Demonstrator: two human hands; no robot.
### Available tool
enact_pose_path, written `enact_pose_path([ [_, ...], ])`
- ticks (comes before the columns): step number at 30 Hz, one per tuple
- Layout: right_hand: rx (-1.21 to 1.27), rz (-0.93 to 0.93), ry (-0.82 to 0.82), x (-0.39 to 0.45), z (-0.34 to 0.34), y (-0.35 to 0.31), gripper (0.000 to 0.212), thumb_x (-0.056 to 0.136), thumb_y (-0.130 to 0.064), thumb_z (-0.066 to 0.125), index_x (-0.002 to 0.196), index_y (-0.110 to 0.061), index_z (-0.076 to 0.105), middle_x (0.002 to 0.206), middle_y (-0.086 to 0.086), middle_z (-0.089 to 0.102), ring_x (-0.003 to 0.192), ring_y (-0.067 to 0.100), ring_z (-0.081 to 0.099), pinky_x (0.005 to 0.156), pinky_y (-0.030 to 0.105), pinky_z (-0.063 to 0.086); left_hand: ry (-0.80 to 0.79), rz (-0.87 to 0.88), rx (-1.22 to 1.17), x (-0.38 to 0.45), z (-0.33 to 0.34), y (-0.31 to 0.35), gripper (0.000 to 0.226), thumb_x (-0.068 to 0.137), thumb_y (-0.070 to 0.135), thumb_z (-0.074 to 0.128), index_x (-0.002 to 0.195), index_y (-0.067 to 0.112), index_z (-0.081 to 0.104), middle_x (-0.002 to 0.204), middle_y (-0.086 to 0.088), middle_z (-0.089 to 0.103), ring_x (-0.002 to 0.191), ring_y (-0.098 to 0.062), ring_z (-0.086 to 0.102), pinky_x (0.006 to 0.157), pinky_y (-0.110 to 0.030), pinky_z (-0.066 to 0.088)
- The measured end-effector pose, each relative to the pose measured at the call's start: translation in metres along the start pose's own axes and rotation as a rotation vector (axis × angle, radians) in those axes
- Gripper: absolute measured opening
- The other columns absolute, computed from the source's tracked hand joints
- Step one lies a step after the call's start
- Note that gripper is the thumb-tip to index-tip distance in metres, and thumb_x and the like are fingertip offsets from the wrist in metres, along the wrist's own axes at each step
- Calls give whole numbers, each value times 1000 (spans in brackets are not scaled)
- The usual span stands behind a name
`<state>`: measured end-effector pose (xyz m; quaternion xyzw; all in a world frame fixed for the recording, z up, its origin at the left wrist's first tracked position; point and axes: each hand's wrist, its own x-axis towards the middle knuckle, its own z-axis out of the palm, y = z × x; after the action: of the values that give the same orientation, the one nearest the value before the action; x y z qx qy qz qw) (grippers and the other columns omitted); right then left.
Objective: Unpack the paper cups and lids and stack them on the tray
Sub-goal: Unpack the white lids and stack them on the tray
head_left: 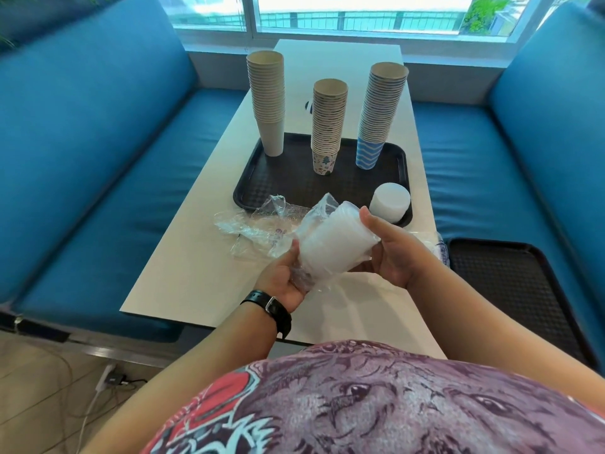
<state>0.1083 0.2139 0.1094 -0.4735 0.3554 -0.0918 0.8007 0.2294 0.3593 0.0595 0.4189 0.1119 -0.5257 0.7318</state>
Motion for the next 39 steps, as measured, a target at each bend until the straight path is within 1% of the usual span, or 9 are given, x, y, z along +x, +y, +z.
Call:
enact_pose_path([
  [6, 16, -14, -6, -3, -1, -1, 39, 79, -50, 64, 108, -23, 64, 115, 13, 68, 109, 36, 64, 93, 60, 50, 26, 14, 5, 2, 5, -3, 37, 106, 30, 38, 132, 10, 55, 130, -17, 63, 104, -41, 64, 52, -44, 58],
  [9, 37, 2, -11, -3, -3, -1, 39, 78, -49, 64, 107, -24, 63, 100, 8, 73, 105, 35, 66, 95, 61, 48, 39, 67, 37, 1, 8, -1, 27, 105, 15, 39, 110, 11, 65, 101, -11, 73, 77, -29, 71, 47, -34, 56],
  [13, 95, 14, 1, -2, -6, 1, 43, 75, -49, 68, 110, -24, 62, 98, 9, 73, 100, 36, 68, 93, 61, 49, -33, 61, 49, 0, 7, -2, 26, 103, 14, 42, 120, 9, 61, 115, -16, 69, 95, -34, 70, 71, -45, 61],
  [19, 181, 55, 67, 0, -13, 0, 82, 62, -55, 79, 133, -24, 52, 114, 16, 69, 91, 39, 71, 72, 51, 56, -332, 12, -4, -9, 10, -1, 66, 56, 29, 93, 114, 5, 72, 122, -25, 65, 106, -43, 65, 76, -51, 60],
  [23, 241, 75, 71, 2, -17, 0, 79, 71, -55, 75, 137, -23, 48, 115, 17, 69, 94, 39, 70, 69, 50, 56, -227, 38, -29, 1, 7, -6, 75, 53, 19, 95, 118, 0, 63, 138, -25, 55, 126, -43, 51, 66, -37, 61],
  [29, 246, 72, -29, 0, -20, 2, 89, 66, -59, 76, 140, -23, 44, 120, 17, 66, 102, 42, 67, 71, 53, 56, -116, 82, -45, 12, 5, -9, 28, 80, 1, 64, 105, 12, 61, 142, -20, 52, 128, -44, 51, 110, -61, 36],
  [32, 231, 98, -155, -2, -19, 3, 106, 51, -59, 87, 141, -22, 44, 129, 19, 60, 111, 45, 62, 77, 63, 51, -50, 163, 69, 7, 12, -10, 22, 85, -3, 64, 104, 8, 64, 112, -18, 68, 97, -33, 67, 83, -45, 56],
  [35, 226, 123, -293, -5, -16, 6, 97, 48, -56, 89, 131, -18, 56, 123, 20, 62, 112, 44, 60, 80, 68, 48, 62, 231, 240, 3, 19, -12, 47, 85, -3, 66, 123, 13, 43, 117, -17, 58, 89, -28, 61, 59, -33, 50],
  [39, 251, 107, -293, -6, -16, 6, 93, 46, -51, 91, 128, -19, 58, 121, 18, 62, 111, 46, 60, 81, 67, 49, 243, 492, 751, 5, 16, -14, 92, 78, -3, 70, 148, 29, 20, 140, -11, 38, 119, -28, 51, 98, -41, 48],
])
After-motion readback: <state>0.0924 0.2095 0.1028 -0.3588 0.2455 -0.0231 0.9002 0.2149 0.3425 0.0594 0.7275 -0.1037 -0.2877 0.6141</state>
